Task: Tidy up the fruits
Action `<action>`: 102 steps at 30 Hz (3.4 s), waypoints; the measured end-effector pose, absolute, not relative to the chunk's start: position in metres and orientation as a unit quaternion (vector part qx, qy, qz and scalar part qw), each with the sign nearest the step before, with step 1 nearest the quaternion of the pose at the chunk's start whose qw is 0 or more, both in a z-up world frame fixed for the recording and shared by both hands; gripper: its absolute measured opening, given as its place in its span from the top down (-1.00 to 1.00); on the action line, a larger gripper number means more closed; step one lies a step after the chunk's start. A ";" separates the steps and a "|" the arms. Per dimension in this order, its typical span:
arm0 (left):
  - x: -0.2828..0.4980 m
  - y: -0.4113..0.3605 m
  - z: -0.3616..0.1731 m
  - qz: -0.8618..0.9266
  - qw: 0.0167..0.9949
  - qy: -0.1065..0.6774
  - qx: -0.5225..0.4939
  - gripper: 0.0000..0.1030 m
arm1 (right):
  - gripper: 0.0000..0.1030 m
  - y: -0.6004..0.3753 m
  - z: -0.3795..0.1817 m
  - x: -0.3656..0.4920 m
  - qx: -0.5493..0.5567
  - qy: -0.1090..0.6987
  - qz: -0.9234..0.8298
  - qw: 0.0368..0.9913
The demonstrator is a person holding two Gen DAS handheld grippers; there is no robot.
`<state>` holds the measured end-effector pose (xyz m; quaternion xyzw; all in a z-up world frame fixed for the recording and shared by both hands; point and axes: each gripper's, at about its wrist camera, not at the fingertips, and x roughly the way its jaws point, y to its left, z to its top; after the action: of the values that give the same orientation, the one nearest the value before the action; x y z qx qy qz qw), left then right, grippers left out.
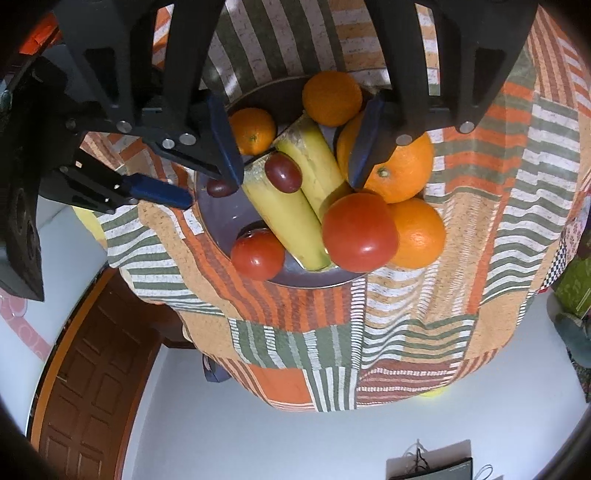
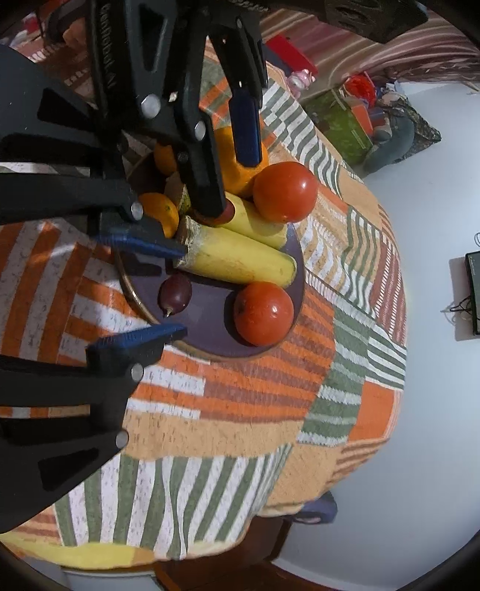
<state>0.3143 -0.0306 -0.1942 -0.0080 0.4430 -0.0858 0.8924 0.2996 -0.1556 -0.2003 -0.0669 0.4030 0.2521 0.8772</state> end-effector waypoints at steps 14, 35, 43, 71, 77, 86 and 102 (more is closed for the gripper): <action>0.231 -0.010 -0.089 -0.064 0.944 0.322 -0.028 -0.14 | 0.17 -0.177 -0.099 0.239 -0.052 0.296 0.243 0.922; 0.070 -0.017 0.030 -0.033 0.992 0.121 -0.005 -0.54 | -0.55 -0.200 0.015 0.110 -0.007 0.092 0.230 0.969; 0.049 -0.018 0.036 -0.024 0.995 0.101 -0.009 -0.76 | -1.00 -0.200 0.017 0.095 0.000 0.067 0.205 0.976; 0.036 -0.019 0.035 -0.019 0.995 0.100 -0.019 -1.00 | -1.00 -0.209 0.012 0.080 0.005 0.071 0.199 0.977; 0.037 -0.019 0.034 -0.019 0.995 0.100 -0.022 -1.00 | -1.00 -0.209 0.012 0.080 0.004 0.070 0.198 0.978; 0.038 -0.018 0.034 -0.023 0.994 0.102 -0.026 -1.00 | -1.00 -0.209 0.012 0.081 0.005 0.070 0.198 0.978; 0.041 -0.019 0.032 -0.024 0.994 0.102 -0.031 -1.00 | -1.00 -0.210 0.014 0.079 0.009 0.070 0.192 0.979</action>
<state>0.0409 -0.0190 0.0322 -0.0311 0.1019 -0.0237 0.9940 0.0794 -0.2101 0.0144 0.0088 0.0701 0.1925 0.9788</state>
